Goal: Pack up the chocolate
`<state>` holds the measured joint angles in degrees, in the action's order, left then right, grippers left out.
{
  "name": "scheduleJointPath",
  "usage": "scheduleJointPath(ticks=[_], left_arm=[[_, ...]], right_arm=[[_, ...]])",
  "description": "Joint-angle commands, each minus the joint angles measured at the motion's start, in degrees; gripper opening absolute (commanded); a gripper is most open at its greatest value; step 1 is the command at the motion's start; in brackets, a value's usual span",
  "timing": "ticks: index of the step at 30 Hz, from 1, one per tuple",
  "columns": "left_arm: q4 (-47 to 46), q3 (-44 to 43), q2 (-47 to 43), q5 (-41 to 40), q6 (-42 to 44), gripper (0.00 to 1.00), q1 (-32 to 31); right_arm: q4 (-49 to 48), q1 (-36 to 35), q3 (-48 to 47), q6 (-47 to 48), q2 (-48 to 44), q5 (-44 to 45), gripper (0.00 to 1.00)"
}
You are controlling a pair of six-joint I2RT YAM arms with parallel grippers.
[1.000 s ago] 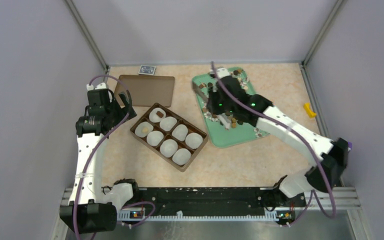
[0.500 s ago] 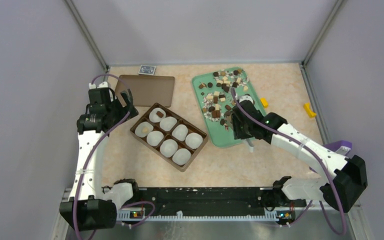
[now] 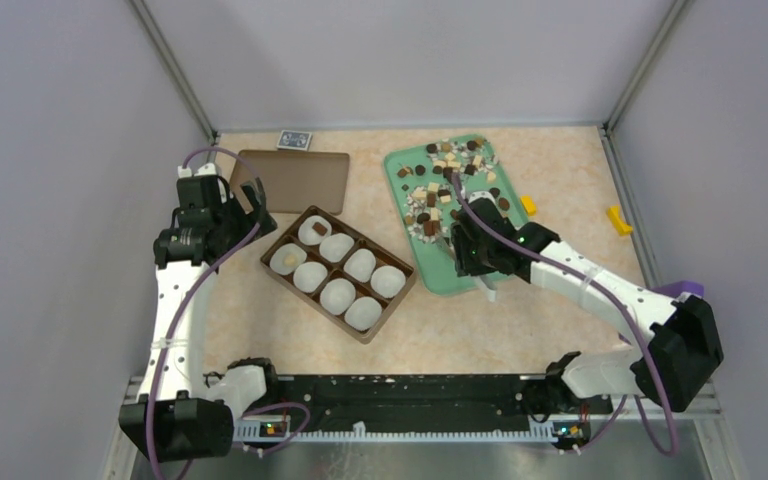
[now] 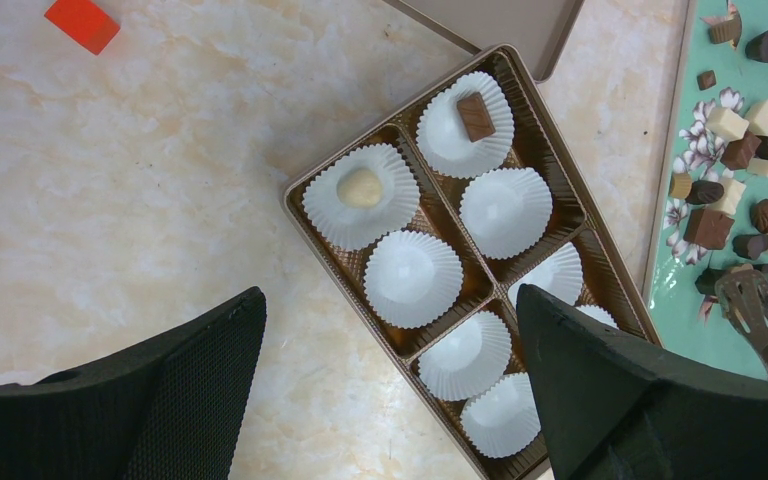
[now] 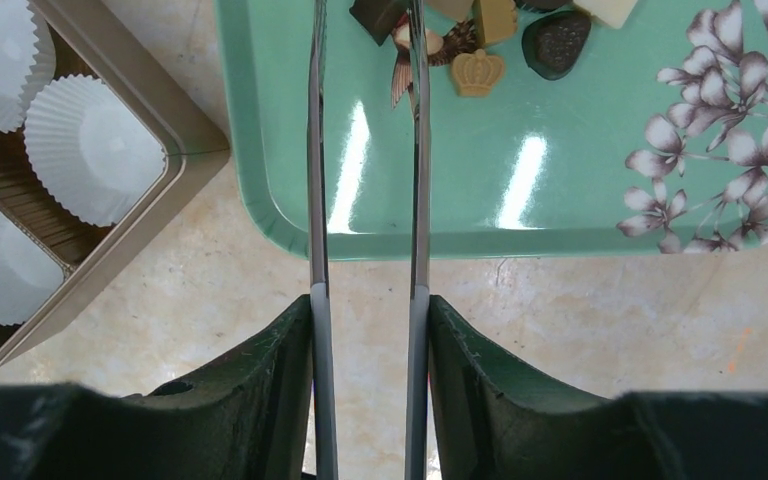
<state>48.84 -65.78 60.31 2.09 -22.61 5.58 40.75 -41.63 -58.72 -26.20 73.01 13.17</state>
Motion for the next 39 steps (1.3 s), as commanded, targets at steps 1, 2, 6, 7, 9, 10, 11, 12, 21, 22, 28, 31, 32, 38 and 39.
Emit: scheduleJointPath(ticks=[1,2,6,7,9,10,11,12,21,22,28,31,32,38,39], left_arm=[[-2.6,0.5,-0.6,0.2,-0.4,0.99,0.2],[-2.6,0.5,-0.5,0.2,-0.5,0.99,0.2],[-2.9,0.8,-0.3,0.5,-0.5,0.99,0.2],[-3.0,0.8,-0.3,0.6,-0.6,0.99,0.2],[-3.3,0.9,-0.2,0.8,-0.7,0.99,0.2],[-3.3,0.9,-0.1,1.0,-0.7,0.99,0.2],[-3.3,1.0,0.0,1.1,-0.7,0.99,0.2],[-3.3,0.9,0.0,1.3,-0.7,0.99,0.2],[-3.1,0.4,-0.1,1.5,-0.6,0.99,0.2],[-3.2,0.4,0.0,1.6,-0.6,0.99,0.2],[-3.5,0.3,0.0,1.9,-0.6,0.99,0.2],[-3.3,0.1,0.0,0.1,-0.1,0.99,0.2],[-3.2,-0.1,-0.1,-0.9,0.2,0.99,0.2],[-2.0,-2.2,0.6,-5.4,1.7,0.99,0.2],[-1.9,-2.4,0.6,-5.6,1.8,0.99,0.2]], right_arm=[[-2.9,-0.4,-0.4,-0.2,1.1,0.1,0.42],[-2.9,-0.4,-0.3,-0.3,1.4,0.2,0.42],[-2.8,-0.4,0.0,-0.2,2.4,0.7,0.43],[-3.0,-0.4,0.1,-0.2,2.7,0.7,0.44],[-4.2,-0.4,0.8,0.0,3.2,0.7,0.45],[-4.7,-0.4,1.0,0.2,3.7,0.7,0.46],[-4.9,-0.4,0.9,0.4,4.3,0.6,0.46],[-5.0,-0.4,0.7,0.7,4.9,0.8,0.45],[-4.2,-0.7,-0.9,1.1,5.2,1.5,0.18],[-3.9,-0.8,-1.3,1.1,4.9,1.6,0.12],[-0.7,-1.5,-4.6,1.3,2.1,2.8,0.00],[1.4,-3.9,-8.4,1.7,1.3,5.8,0.00],[2.0,-5.1,-10.0,1.9,1.5,6.8,0.00],[-2.7,-13.0,-18.6,3.8,6.2,2.6,0.00],[-5.3,-14.3,-18.9,4.3,7.2,-0.1,0.00]])
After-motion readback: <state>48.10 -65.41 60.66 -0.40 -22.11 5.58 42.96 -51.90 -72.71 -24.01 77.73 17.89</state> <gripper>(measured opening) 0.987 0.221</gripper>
